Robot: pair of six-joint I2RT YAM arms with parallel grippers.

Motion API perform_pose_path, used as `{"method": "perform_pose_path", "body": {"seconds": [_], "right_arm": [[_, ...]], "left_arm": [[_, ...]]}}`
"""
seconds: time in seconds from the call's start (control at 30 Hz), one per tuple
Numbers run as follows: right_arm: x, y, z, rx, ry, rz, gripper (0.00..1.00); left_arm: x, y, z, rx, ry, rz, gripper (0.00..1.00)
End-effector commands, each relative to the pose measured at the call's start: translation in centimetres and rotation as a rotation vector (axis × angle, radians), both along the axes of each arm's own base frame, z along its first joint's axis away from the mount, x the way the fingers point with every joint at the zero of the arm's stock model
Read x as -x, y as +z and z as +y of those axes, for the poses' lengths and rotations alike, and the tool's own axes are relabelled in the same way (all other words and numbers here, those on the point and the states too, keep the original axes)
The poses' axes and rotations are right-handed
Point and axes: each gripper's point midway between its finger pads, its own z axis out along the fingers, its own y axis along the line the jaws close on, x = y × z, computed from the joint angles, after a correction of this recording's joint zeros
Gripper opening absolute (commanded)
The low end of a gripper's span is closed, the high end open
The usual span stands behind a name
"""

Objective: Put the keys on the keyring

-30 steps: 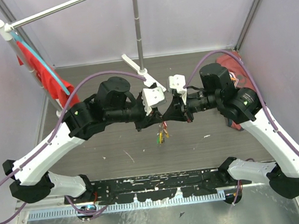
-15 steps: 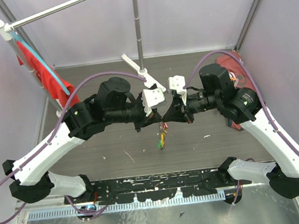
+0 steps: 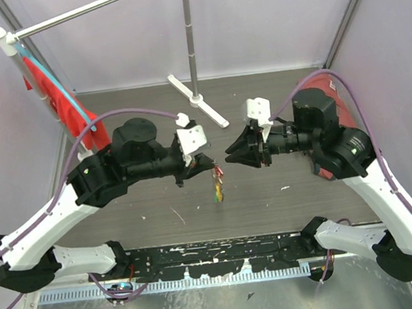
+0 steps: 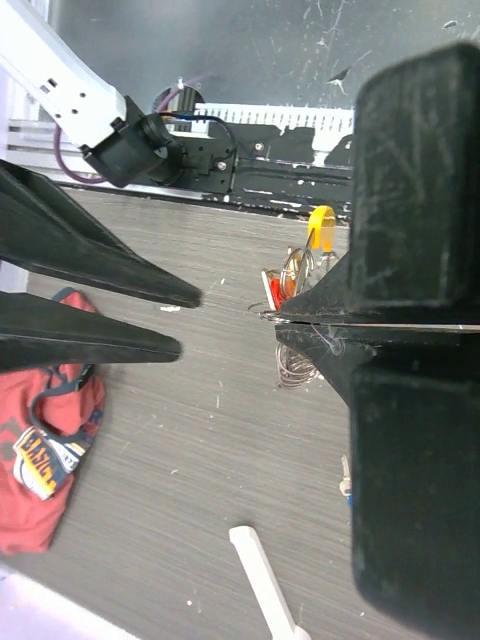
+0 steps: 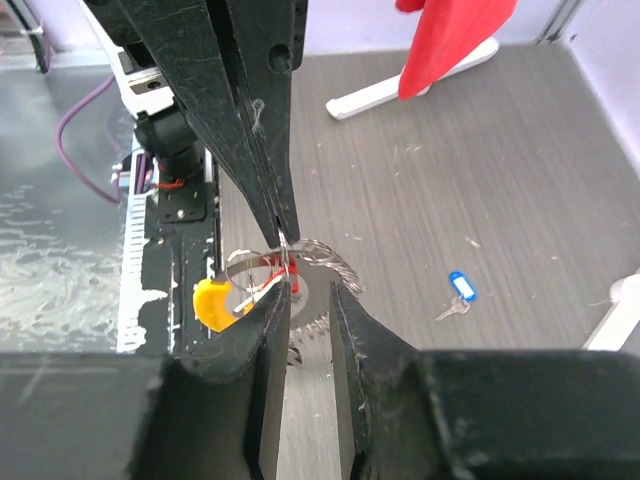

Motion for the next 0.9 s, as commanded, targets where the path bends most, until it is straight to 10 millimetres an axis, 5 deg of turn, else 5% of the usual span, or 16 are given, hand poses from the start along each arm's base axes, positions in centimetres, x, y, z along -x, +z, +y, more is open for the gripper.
{"method": "perform_pose_path", "body": {"seconds": [0.0, 0.47, 0.87], "right_arm": [[0.0, 4.3, -0.3, -0.124, -0.052, -0.075, 0.27], [1.9, 6.9, 1.1, -0.223, 0.035, 0.116, 0.43], [-0.3, 9.5, 1.2, -0.357, -0.125, 0.227, 0.44]], "left_arm": [[0.2, 4.1, 0.2, 0.2, 0.024, -0.052, 0.0], [1.0, 7.7, 1.6, 0.506, 0.06, -0.064, 0.0], [-0.1, 9.4, 2.2, 0.659, 0.142, -0.07, 0.0]]}}
